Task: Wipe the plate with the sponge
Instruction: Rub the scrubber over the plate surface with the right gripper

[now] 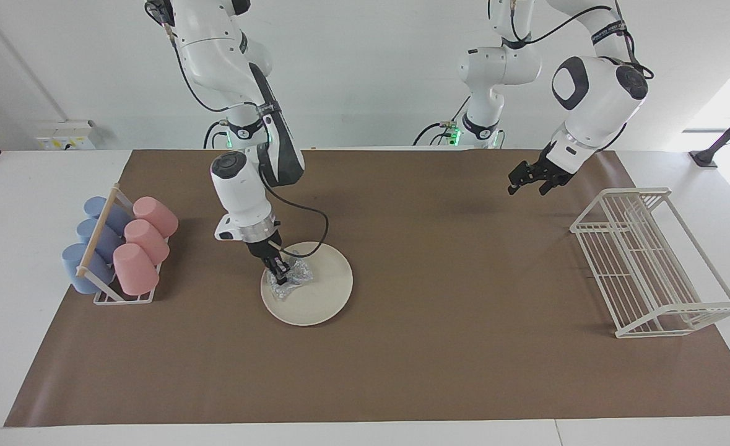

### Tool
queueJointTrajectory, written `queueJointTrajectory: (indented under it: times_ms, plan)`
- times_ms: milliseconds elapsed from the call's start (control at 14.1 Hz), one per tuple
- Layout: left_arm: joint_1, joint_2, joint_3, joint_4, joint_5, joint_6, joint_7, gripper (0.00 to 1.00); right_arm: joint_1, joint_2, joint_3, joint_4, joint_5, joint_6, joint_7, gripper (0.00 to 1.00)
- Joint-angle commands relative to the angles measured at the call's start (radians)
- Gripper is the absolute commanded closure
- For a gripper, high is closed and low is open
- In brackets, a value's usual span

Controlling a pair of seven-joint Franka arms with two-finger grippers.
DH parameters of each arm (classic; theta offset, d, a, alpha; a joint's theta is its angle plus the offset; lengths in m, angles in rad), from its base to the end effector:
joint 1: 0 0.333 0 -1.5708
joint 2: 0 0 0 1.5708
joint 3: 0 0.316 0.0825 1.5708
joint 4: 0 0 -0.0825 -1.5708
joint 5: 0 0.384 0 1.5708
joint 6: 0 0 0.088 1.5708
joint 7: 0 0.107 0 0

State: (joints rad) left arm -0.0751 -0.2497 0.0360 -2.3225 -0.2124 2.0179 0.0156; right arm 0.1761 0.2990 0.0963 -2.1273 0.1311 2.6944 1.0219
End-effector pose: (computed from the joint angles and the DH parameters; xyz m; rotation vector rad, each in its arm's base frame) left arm 0.4600 -0.0299 0.4367 2.9427 0.0609 -0.0852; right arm 0.5785 0.1556 0.2955 -2.6240 1.2165 -0.2232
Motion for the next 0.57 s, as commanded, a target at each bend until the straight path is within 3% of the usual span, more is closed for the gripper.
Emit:
queueJointTrajectory:
  times_ms: [0, 213, 497]
  plan:
    - [-0.012, 0.007, 0.005, 0.005, 0.025, 0.018, -0.022, 0.0, 0.06, 0.017, 0.008, -0.005, 0.012, 0.008, 0.111, 1.0]
    - [-0.012, 0.007, 0.005, 0.006, 0.025, 0.018, -0.022, 0.0, 0.141, 0.019, 0.008, -0.005, 0.012, 0.021, 0.312, 1.0]
    - [-0.012, 0.007, 0.005, 0.006, 0.025, 0.021, -0.022, 0.0, 0.129, 0.022, 0.007, -0.003, 0.012, 0.025, 0.278, 1.0]
